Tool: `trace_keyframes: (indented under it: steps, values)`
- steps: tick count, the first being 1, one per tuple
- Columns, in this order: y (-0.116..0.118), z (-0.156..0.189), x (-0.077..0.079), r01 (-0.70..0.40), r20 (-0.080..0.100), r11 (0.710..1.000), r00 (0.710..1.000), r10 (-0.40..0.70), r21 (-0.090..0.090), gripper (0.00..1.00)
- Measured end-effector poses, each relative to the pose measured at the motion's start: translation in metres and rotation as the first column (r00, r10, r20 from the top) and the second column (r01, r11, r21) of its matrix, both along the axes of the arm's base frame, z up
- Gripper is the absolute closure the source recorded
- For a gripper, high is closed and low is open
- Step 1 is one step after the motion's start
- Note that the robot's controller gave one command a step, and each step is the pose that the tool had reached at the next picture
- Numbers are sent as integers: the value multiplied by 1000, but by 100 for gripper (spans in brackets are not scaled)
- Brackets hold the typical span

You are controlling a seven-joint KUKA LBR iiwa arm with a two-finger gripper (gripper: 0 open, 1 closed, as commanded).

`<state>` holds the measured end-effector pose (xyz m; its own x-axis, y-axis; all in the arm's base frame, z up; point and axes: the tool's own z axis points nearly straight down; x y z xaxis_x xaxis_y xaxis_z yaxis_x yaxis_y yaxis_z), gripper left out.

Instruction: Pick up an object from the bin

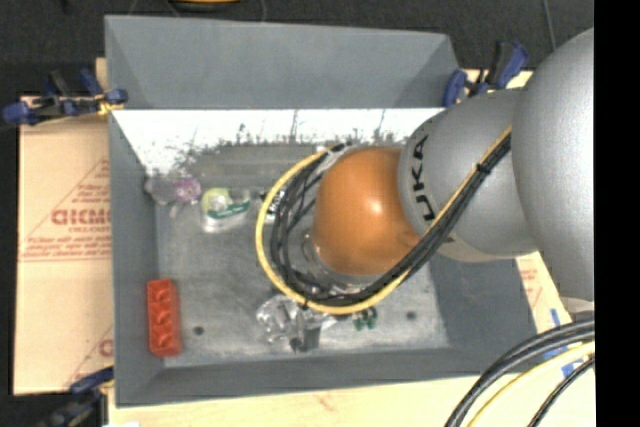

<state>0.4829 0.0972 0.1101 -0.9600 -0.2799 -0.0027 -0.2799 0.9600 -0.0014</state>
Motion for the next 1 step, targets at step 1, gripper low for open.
trace_keyframes:
  steps: [1]
  values:
    - [-12, 115, 13, -12, 6, 1000, 1000, 12, 1, 100]
